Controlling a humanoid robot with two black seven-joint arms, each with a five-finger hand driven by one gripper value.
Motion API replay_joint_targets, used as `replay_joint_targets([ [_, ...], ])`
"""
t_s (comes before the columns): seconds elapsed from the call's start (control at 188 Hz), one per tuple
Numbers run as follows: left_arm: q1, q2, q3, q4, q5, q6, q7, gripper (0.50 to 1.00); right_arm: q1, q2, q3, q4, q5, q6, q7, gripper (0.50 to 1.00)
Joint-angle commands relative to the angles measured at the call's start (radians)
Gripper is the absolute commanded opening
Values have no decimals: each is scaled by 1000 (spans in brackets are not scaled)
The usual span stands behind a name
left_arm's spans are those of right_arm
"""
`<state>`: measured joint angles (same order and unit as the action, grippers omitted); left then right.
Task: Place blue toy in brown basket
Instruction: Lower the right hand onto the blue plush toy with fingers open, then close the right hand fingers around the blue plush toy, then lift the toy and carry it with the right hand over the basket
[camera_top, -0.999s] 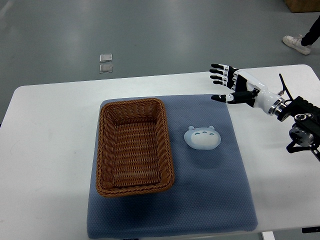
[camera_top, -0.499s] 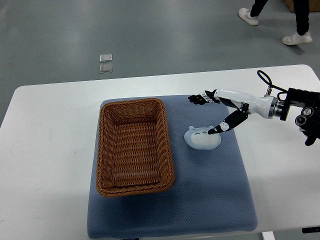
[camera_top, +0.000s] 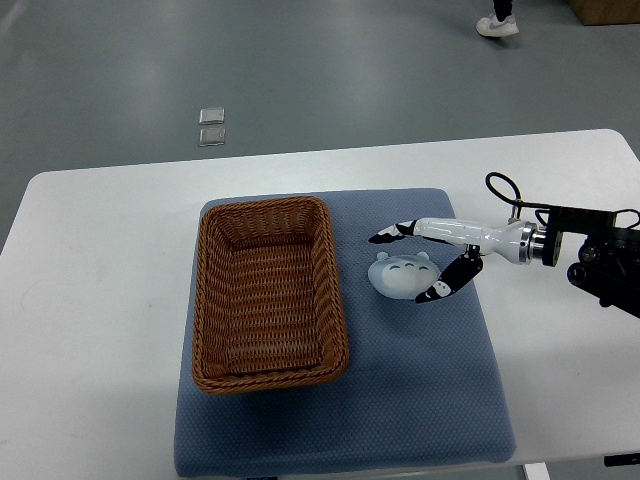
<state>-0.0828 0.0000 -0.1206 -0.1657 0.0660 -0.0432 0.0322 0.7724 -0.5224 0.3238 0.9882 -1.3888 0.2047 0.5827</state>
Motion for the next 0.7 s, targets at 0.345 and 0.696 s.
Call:
replay_joint_targets([
  [0.345,0,0,1,0,-2,-1,0,1000,-2,78,-52,-52,-16,-103,-7,870],
  [0.696,0,0,-1,0,-2,0,0,1000,2,84,-65,-102,-56,-130,-9,578],
])
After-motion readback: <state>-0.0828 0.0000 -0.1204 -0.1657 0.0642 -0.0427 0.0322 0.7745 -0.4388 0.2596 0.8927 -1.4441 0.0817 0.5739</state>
